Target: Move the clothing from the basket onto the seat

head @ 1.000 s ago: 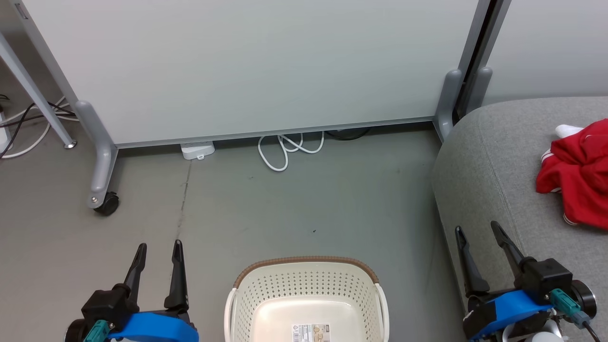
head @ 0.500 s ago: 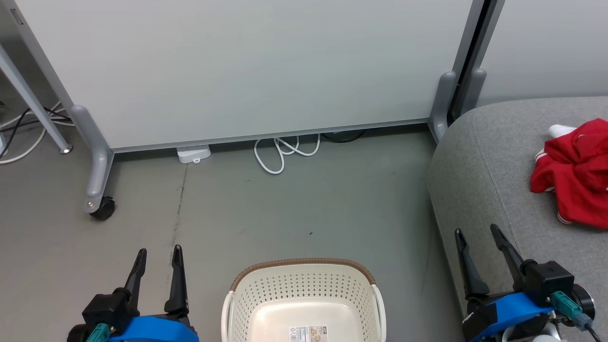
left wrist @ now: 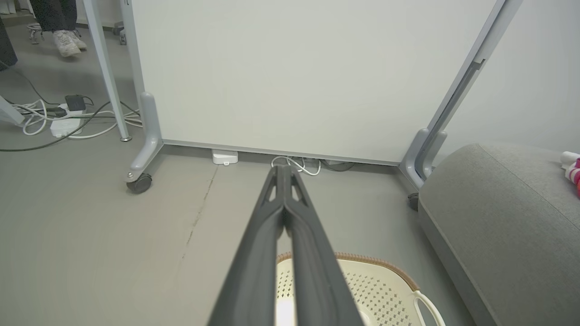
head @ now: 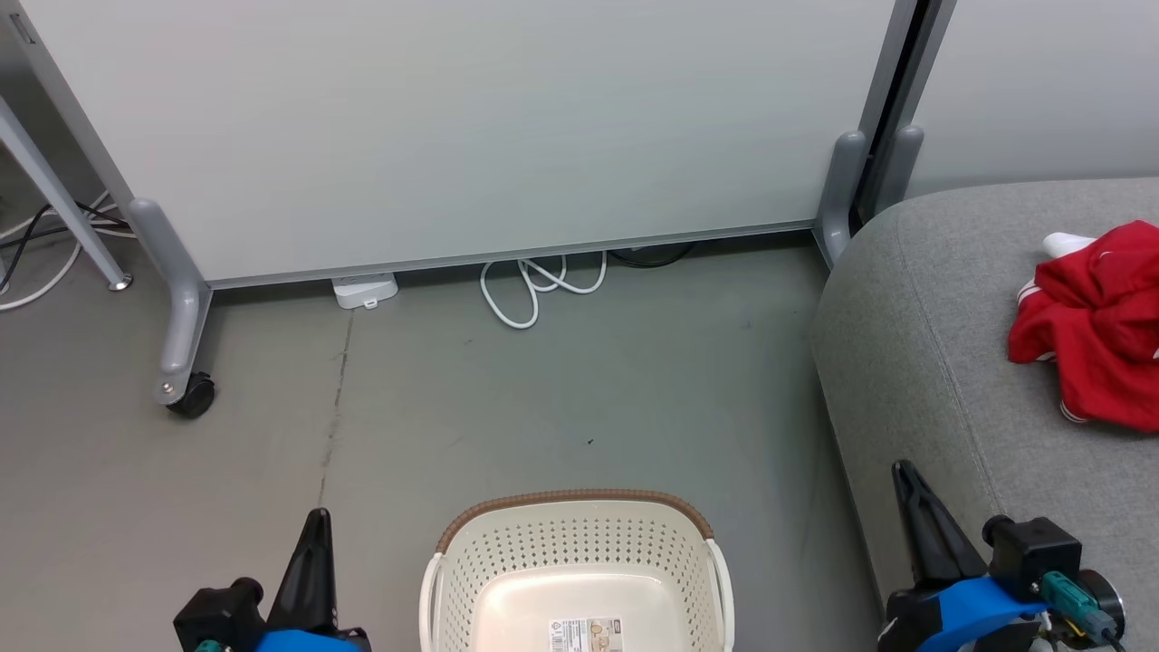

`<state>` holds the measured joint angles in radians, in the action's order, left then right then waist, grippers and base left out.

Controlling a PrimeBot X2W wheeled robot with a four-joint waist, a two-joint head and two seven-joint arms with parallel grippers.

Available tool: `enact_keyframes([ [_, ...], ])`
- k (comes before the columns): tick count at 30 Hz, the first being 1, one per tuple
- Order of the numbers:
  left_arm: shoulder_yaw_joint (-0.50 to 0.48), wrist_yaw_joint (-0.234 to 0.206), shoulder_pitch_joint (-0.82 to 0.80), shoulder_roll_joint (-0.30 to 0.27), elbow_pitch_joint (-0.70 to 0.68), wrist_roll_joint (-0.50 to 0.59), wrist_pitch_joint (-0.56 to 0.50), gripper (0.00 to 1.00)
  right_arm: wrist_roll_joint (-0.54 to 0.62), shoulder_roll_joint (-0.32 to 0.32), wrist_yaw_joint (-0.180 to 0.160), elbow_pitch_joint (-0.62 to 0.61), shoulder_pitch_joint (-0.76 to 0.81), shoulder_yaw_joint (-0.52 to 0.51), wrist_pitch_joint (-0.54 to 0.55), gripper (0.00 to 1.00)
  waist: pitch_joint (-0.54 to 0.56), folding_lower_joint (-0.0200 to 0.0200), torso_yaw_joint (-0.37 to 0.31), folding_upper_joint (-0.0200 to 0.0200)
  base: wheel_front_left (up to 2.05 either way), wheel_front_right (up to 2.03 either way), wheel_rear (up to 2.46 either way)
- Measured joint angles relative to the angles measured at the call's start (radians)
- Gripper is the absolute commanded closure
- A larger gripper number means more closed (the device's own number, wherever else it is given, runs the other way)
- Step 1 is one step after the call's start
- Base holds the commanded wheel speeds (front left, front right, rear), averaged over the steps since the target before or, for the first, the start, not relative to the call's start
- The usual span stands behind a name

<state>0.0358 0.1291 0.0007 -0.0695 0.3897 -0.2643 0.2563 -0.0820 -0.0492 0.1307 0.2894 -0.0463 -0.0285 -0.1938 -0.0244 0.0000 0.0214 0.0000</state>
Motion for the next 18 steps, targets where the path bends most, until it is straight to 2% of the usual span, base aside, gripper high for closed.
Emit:
enact_keyframes([
  [4,0.002,0.000,0.022,0.009,0.033,-0.004,-0.003,1.00,-0.005,0.002,0.000,0.034,0.015,0.000,0.004,1.00,0.000,0.0000,0.000,0.0000,0.00,0.00,0.00],
  [18,-0.023,0.000,0.018,0.012,0.008,-0.245,-0.070,1.00,-0.278,0.003,0.000,0.028,0.014,-0.014,0.059,1.00,0.002,0.0001,-0.003,0.0000,0.00,0.00,0.00],
])
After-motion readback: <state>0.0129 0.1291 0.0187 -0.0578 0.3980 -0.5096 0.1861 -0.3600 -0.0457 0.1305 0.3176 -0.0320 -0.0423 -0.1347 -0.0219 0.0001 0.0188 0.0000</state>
